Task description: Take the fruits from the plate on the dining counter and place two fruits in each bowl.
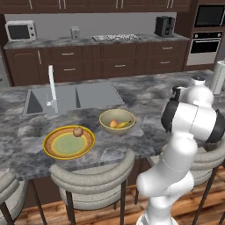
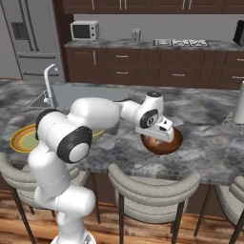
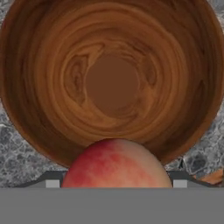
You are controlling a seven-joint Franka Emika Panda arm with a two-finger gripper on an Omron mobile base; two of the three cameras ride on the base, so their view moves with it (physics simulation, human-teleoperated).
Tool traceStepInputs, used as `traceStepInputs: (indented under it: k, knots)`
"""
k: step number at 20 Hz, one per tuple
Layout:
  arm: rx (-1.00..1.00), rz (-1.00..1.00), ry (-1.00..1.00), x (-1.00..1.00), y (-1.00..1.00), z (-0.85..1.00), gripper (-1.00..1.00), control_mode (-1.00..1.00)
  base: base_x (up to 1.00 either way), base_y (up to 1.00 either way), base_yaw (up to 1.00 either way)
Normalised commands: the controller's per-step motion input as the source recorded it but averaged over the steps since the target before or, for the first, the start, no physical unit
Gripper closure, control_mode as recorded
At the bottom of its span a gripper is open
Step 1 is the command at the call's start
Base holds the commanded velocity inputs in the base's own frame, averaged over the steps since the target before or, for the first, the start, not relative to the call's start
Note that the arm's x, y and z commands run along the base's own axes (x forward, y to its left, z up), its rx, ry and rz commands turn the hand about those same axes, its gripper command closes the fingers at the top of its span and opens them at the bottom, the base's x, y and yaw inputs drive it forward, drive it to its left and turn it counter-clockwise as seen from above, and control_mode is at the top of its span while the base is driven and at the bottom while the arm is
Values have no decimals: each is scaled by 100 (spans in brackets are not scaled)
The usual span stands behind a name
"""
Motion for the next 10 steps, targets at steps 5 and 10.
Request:
traceStepInputs:
  k: [5,10]
  knots:
    - [0,0,0,25,0,-2,100,-100,0,0,0]
    - [0,0,0,4,0,-32,100,-100,0,0,0]
